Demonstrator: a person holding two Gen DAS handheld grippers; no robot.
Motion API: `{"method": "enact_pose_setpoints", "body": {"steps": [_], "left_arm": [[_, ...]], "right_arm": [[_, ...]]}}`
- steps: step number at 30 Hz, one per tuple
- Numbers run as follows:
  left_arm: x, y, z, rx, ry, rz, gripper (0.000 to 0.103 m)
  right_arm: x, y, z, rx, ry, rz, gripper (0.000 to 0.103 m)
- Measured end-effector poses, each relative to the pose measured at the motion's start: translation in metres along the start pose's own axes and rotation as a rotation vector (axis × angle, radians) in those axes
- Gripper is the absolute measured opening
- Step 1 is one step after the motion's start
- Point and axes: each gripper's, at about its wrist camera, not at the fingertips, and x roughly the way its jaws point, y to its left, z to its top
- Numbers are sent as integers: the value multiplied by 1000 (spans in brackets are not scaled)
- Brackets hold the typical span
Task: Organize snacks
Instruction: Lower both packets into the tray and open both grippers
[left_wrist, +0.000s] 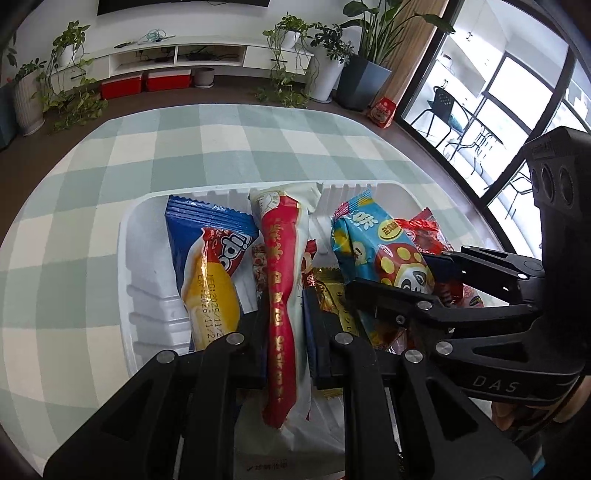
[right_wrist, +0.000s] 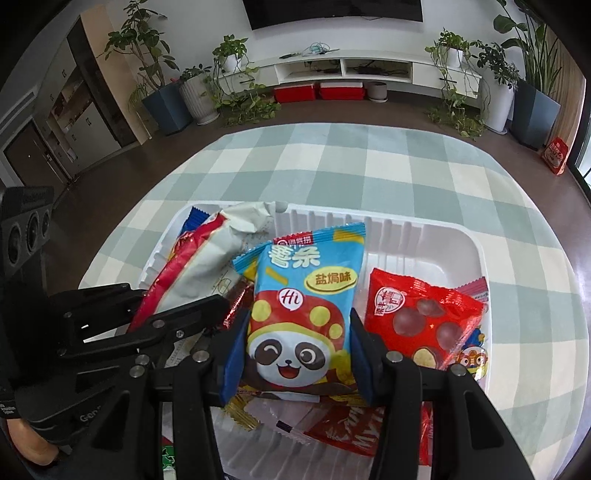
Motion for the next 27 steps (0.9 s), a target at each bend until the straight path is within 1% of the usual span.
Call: {"method": "enact_pose_setpoints", "body": {"steps": [10,14,15,16,17,18,20,21,23,25,27], "left_arm": [[6,6,2,-21,7,3,15],[5,5,3,-25,5,19,19],[4,5,3,-25,3,22,22],[3,6,3,-26,0,22,26],[2,6,3,-29,-3,25,31],[0,6,3,-33,-7,26,34],[-7,8,4,-45,-23,16,51],[-10,8,5,-48,-31,13,56],[-21,7,6,-46,-50,2,71],[-33,4,6,-38,-73,-14,76],[-44,1,4,-34,-89,-24,76]], "right_arm": [[6,0,-1,-19,3,7,53],[3,-1,0,0,1,15,55],[1,-1,0,2,-6,19,57],[-1,-1,-1,4,-12,21,60],[-2,-2,-1,5,-18,20,60],[-4,-2,-2,6,-21,23,61],[-9,-4,-1,10,-31,29,63],[-12,-6,-1,17,-42,38,64],[-22,-9,0,34,-67,55,68],[-35,-13,0,54,-99,69,72],[-47,-16,-1,68,-127,95,73]]}}
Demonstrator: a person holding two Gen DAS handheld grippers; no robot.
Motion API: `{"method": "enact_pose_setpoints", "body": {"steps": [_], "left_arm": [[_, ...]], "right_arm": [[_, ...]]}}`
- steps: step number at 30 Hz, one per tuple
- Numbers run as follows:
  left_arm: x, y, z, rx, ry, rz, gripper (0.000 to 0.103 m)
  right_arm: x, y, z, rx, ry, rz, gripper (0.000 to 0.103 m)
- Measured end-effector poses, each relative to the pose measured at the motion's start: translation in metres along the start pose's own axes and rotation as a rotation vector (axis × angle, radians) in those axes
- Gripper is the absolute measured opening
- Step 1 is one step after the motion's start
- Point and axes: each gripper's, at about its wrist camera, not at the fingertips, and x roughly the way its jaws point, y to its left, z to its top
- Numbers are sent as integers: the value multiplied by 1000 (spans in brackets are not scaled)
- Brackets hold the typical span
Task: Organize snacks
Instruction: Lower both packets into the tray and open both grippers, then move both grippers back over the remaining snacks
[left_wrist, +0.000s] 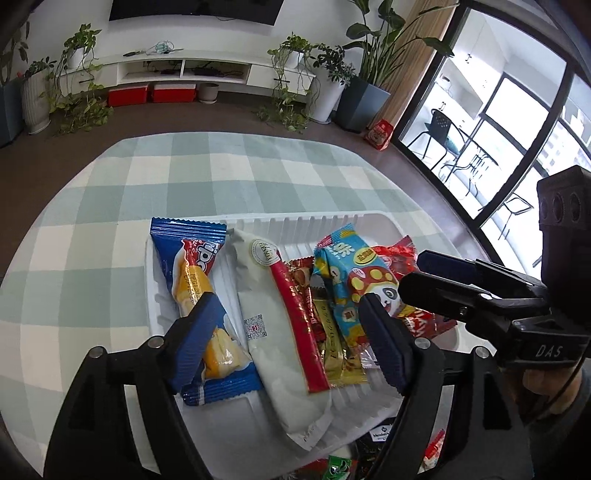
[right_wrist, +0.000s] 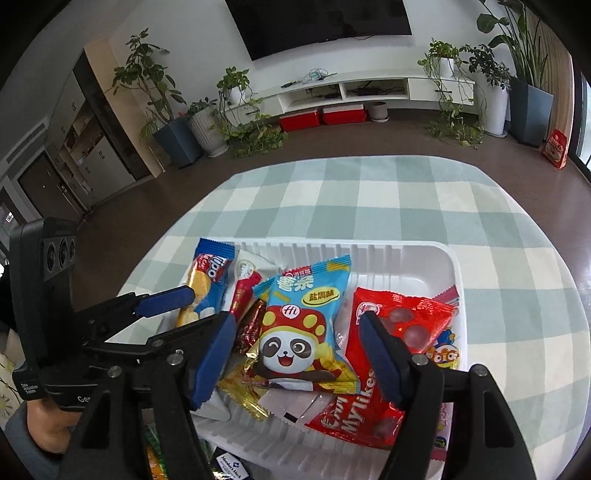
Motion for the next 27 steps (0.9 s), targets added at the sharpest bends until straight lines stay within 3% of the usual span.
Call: {"method": "enact_pose_setpoints", "body": {"steps": [4,11,19,24,27], "left_arm": [[-24,-3,-7,-10,-18,-25,77],[-91,-1,-48,-60,-101,-62,102],[-144,17,-138,-190,-142,19,102],[-145,24,-189,-301,-107,52,102],[-136,20,-203,-309,-67,82,102]], "right_arm": [[-23,-3,-7,28,-39,33,77],[-66,-13,-45,129,-91,158,89],[-99,-10,-123,243,-82,229,92],[-111,5,-171,265,-88,238,92],[-111,11,-195,296,-82,247,92]]}}
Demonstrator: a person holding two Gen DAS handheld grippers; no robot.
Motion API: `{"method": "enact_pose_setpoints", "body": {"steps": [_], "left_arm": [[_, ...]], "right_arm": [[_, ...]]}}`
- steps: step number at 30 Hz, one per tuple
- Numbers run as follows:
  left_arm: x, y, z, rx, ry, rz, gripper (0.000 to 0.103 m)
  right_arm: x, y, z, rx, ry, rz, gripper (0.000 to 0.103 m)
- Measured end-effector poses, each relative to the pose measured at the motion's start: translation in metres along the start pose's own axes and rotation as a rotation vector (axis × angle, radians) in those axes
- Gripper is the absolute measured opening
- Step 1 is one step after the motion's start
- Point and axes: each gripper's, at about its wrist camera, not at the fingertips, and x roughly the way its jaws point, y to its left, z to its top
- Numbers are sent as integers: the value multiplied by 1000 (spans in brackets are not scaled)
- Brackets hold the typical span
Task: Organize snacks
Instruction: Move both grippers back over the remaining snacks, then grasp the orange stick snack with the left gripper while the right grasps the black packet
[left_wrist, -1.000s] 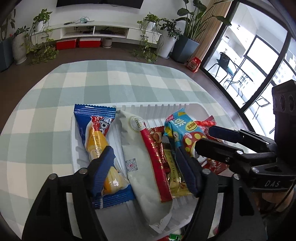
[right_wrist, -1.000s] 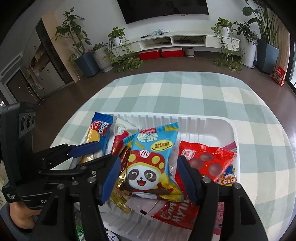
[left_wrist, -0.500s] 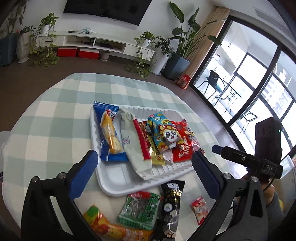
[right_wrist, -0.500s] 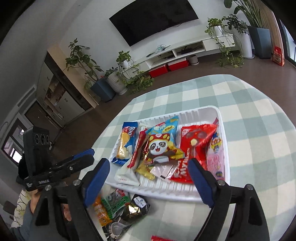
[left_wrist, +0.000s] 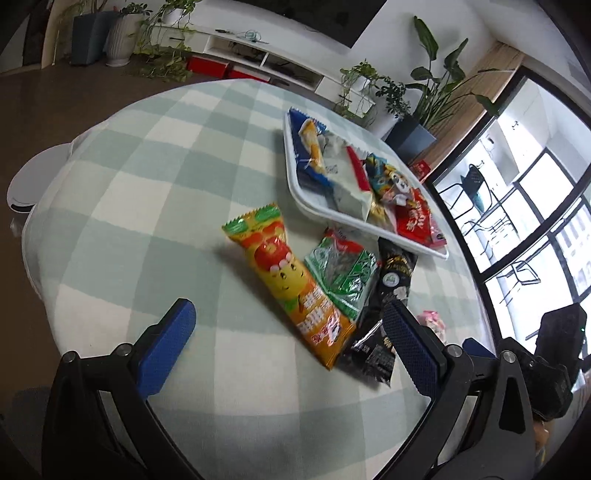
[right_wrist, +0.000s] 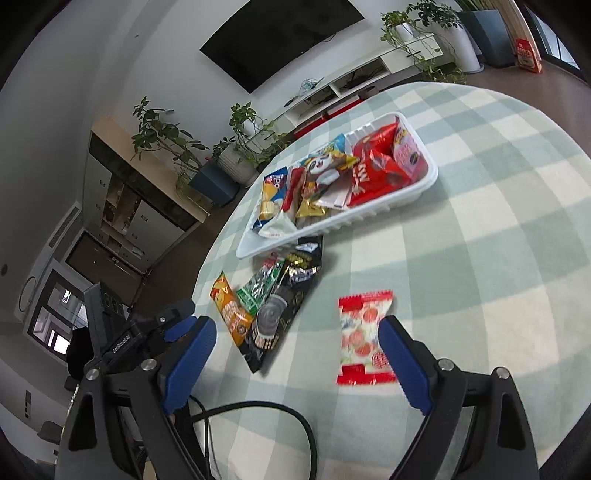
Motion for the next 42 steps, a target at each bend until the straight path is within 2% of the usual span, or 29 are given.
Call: {"method": "enact_pose_setpoints", "body": {"steps": [3,5,11,12,14,15,17,20,28,30,34,37,42], "left_arm": [[9,-7,-3,10,21,21,102],[19,-9,0,-9,65,72,102],[38,-11,20,-10,54,127,100],[40,-13,21,1,55,140,97],[43,-15,25,23,56,162,79],[45,-16,27,35,55,177,76],[47,-16,30,45,60,184,57],[50,-19,33,82,77,181,47],[62,-41,26,278,118,195,44],[64,-39,30,294,124,210,35],[65,-29,38,278,124,203,28],[65,-23,43,269,127,183,23],[59,-20,43,301,149,176,21]], "right_arm": [[-1,-1,-21,14,8,-3,92],[1,-3,-27,25,21,-10,91],[0,-2,-31,17,15,-23,90],[0,0,-31,11,16,-25,90],[1,1,-32,3,21,-29,90],[2,2,-32,-2,21,-30,90],[3,4,-33,-15,23,-39,90],[4,5,-33,-31,23,-45,89],[7,14,-34,-85,23,-79,86],[8,16,-34,-99,28,-84,85],[13,22,-32,-119,36,-101,85],[17,30,-29,-140,39,-104,85],[32,44,-18,-170,71,-129,85]]}}
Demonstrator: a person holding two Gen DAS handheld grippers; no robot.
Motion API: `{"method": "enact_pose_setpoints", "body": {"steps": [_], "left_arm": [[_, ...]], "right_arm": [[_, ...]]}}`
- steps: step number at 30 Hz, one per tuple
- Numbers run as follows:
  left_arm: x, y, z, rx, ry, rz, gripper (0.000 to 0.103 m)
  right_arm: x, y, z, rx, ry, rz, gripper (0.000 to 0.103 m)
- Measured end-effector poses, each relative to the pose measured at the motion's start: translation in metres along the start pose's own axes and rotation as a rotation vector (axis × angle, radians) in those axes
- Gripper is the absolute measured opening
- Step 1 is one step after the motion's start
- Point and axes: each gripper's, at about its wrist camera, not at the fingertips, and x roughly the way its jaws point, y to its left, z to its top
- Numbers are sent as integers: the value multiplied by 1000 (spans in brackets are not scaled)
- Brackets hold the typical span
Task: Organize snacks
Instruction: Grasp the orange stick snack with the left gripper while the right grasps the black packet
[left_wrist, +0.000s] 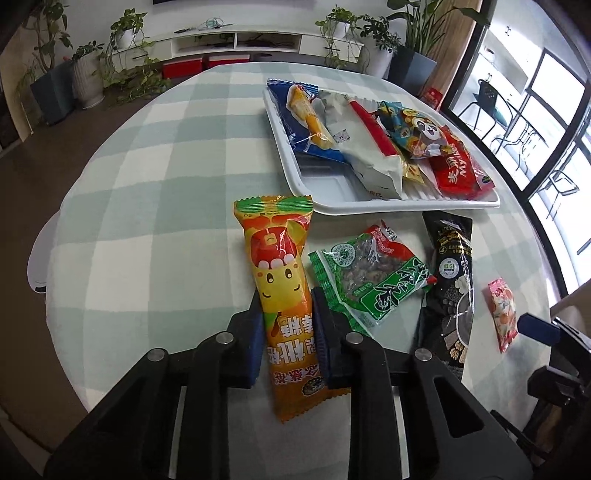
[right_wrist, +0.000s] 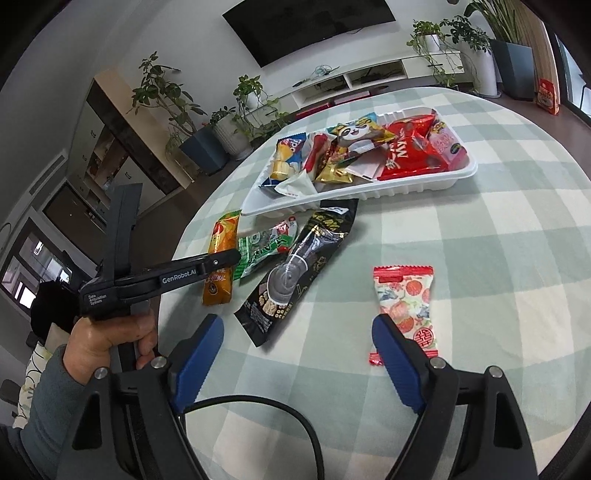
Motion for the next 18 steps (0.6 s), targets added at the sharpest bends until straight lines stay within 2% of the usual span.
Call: {"method": "enact_pose_setpoints", "body": {"steps": [9,18], "left_arm": [[-18,-8,-28,105,45,15,21],[-28,-8,-52,106,26,14,21]], "right_arm": [[37,11,26,-1,73,-76,84],[79,27,45,-64,147,-183,78]]}}
